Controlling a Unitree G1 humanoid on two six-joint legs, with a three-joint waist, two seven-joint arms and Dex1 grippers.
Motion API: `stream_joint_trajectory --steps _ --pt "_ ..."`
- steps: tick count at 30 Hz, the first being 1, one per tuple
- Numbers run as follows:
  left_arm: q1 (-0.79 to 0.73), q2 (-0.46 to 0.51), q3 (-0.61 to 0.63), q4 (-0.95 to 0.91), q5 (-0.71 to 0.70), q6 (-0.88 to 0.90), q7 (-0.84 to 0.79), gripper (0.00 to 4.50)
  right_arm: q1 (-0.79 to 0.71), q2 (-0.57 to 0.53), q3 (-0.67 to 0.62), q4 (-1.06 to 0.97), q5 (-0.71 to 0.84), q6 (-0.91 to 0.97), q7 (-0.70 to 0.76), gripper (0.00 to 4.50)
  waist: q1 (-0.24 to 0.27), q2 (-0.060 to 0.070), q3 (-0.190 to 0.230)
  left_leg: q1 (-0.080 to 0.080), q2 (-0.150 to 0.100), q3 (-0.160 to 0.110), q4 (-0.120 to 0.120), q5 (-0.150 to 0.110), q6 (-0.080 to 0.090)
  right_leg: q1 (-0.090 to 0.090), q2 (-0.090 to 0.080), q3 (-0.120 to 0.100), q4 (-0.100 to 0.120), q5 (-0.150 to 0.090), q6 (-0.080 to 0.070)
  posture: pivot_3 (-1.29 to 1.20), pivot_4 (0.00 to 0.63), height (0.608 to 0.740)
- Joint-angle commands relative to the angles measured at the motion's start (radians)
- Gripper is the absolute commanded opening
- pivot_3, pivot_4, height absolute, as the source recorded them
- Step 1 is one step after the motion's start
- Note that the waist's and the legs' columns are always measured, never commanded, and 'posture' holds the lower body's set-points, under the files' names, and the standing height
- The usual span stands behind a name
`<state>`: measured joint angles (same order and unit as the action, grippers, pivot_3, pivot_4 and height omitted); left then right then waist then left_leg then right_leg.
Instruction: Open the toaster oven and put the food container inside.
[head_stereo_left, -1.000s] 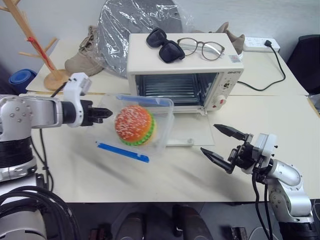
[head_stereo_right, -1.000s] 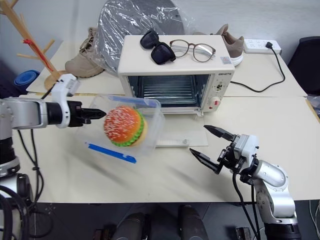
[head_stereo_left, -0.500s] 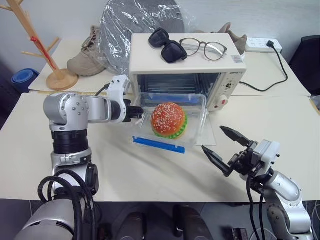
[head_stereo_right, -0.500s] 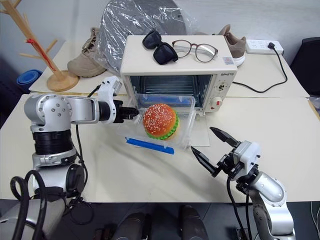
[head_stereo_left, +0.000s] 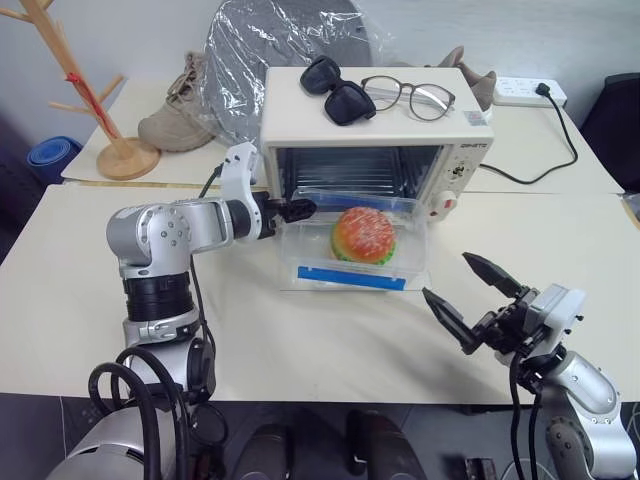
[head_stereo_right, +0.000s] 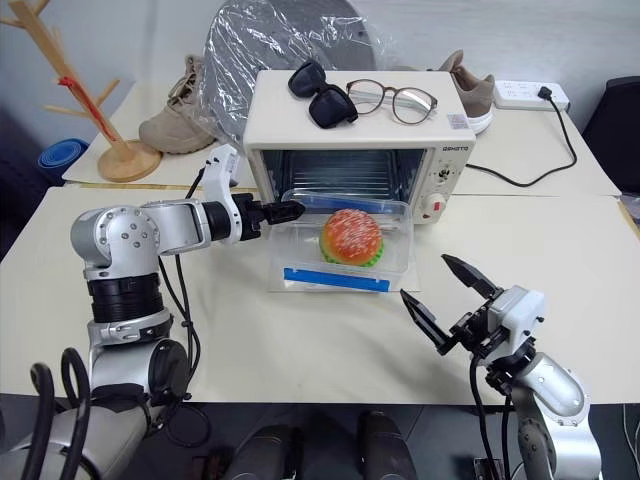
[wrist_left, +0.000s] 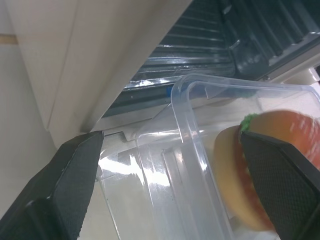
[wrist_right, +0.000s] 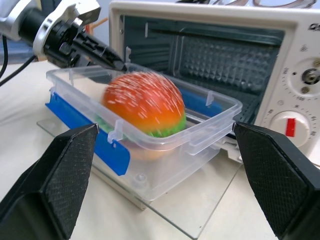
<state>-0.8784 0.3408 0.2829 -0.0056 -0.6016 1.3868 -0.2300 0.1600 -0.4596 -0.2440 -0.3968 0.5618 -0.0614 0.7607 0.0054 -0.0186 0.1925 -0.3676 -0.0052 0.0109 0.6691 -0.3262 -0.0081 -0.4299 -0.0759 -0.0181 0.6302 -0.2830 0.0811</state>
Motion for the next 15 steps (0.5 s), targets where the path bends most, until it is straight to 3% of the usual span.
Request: stream_joint_trajectory --steps 1,5,7,8,11,15 --pt "0.141 0.3 -0.059 -0.152 -0.021 -0.23 -0.382 4.5 0.013 -0.105 -0.068 -0.052 0.118 0.074 0.096 4.31 -0.018 0.0 0.0 0.0 0.0 0.001 -0.001 0.0 0.0 -0.001 0.0 0.001 0.0 0.0 0.0 0.0 0.15 0.74" --pt "0.432 0.533 -0.123 -0.191 0.089 -0.685 -0.776 3.67 0.118 -0.242 -0.052 -0.009 0.106 0.135 0.271 3.26 -0.026 0.002 -0.001 0.007 0.003 0.003 -0.007 -0.001 -0.002 0.003 0.003 0.002 -0.002 -0.003 -0.005 0.0 0.15 0.74" --pt "0.527 0.562 -0.161 -0.211 0.109 -0.798 -0.869 3.06 0.158 -0.274 -0.017 0.006 0.074 0.136 0.329 2.59 -0.015 0.003 -0.001 0.008 0.003 0.004 -0.007 -0.001 -0.001 0.004 0.002 0.002 -0.003 -0.004 -0.006 0.0 0.15 0.74" --pt "0.548 0.547 -0.173 -0.221 0.103 -0.832 -0.886 2.93 0.16 -0.28 0.003 0.013 0.059 0.139 0.336 2.42 -0.006 0.002 -0.001 0.009 0.003 0.004 -0.007 -0.002 0.0 0.006 0.001 0.002 -0.004 -0.004 -0.007 0.0 0.15 0.74" --pt "0.569 0.447 -0.207 -0.252 0.078 -0.852 -0.846 2.03 0.109 -0.255 0.058 0.05 0.012 0.118 0.333 1.43 0.014 0.002 -0.001 0.01 0.002 0.001 -0.004 -0.007 0.011 0.01 -0.003 0.001 -0.005 -0.002 -0.004 0.0 0.15 0.74" --pt "0.559 0.307 -0.291 -0.264 0.113 -0.862 -0.754 0.81 -0.004 -0.221 0.121 0.126 -0.045 0.094 0.328 0.08 0.018 0.002 -0.001 0.014 0.001 -0.001 -0.003 -0.007 0.014 0.018 -0.003 0.001 -0.01 0.002 -0.001 0.0 0.15 0.74"
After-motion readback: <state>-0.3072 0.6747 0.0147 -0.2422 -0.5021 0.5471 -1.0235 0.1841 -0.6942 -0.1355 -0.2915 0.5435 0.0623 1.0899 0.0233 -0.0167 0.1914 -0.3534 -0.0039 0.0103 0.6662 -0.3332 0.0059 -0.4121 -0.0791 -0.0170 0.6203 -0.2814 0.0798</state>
